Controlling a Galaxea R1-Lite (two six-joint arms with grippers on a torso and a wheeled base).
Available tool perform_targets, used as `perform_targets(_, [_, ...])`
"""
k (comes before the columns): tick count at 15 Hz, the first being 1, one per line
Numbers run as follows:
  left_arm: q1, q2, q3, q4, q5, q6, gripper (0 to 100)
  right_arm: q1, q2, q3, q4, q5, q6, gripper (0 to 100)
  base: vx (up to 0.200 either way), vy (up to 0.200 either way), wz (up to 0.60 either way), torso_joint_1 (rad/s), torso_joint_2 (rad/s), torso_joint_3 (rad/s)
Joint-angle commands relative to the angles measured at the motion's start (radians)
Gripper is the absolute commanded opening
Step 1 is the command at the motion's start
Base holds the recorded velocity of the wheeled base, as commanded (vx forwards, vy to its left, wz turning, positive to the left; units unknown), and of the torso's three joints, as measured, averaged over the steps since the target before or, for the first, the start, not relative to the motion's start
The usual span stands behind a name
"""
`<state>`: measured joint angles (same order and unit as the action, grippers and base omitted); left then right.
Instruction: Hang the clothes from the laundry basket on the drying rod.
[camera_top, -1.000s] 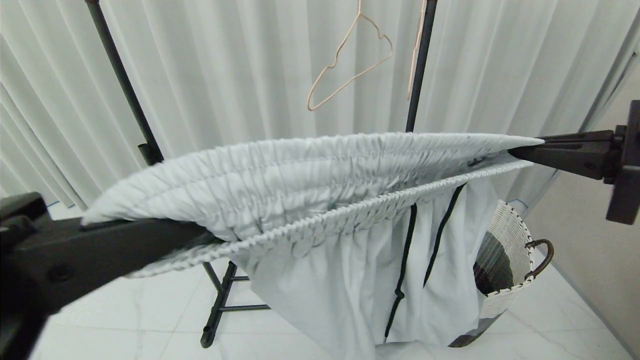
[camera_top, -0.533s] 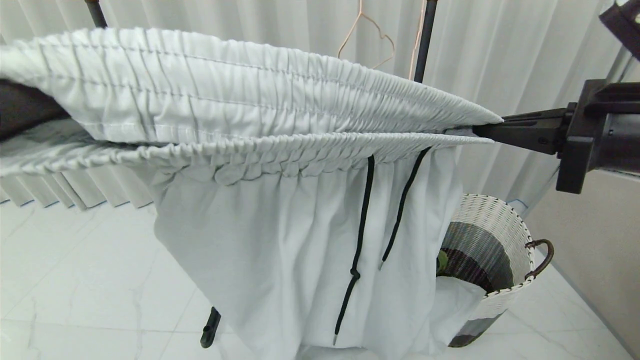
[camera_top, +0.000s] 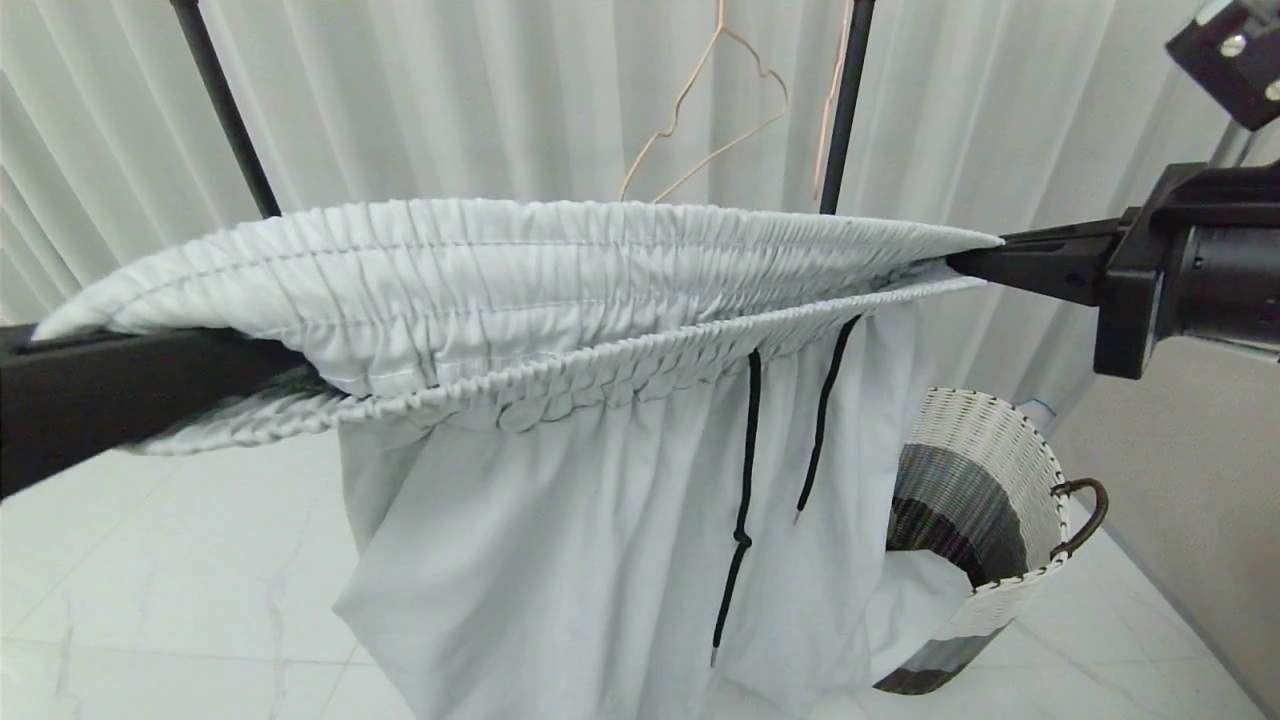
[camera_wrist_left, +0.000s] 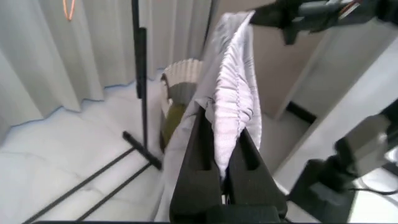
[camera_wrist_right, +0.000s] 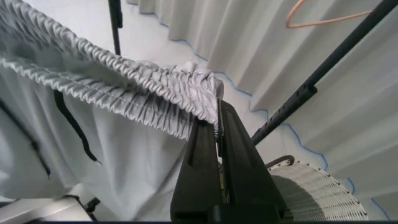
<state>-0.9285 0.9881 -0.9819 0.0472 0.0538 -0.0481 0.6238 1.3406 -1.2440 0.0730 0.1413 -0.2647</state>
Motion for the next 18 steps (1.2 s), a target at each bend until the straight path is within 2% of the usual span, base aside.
perform_targets(1, [0.02,0.081,-0.077,-0.001,0.008,0.007,0,0.001,-0.018,-0.012,-0.007,0.0,0.007,0,0.0,0.0,0.0,0.0,0.0,0.0])
perform_targets(4, [0.143,0.123,-0.15,0.003,0.031,0.013,0,0.011,0.011,-0.034,-0.045,0.003,0.016,0,0.0,0.0,0.0,0.0,0.0,0.0])
perform_targets(6, [0.223,0.06,-0.164,0.079,0.031,0.04,0,0.074,0.072,-0.041,-0.116,0.001,0.022,0,0.0,0.0,0.0,0.0,0.0,0.0])
perform_targets(8, [0.231,-0.005,-0.187,0.184,0.031,0.047,0,0.109,0.126,-0.078,-0.157,0.0,0.024,0,0.0,0.0,0.0,0.0,0.0,0.0])
perform_targets(13, [0.27,-0.039,-0.21,0.195,0.034,0.048,0,0.123,0.189,-0.203,-0.15,0.001,0.024,0,0.0,0.0,0.0,0.0,0.0,0.0])
perform_targets(17, [0.324,-0.039,-0.23,0.195,0.034,0.047,0,0.155,0.193,-0.212,-0.15,0.0,0.024,0,0.0,0.0,0.0,0.0,0.0,0.0])
perform_targets(18, [0.369,-0.043,-0.233,0.194,0.029,0.047,0,0.171,0.204,-0.213,-0.15,-0.002,0.022,0,0.0,0.0,0.0,0.0,0.0,0.0])
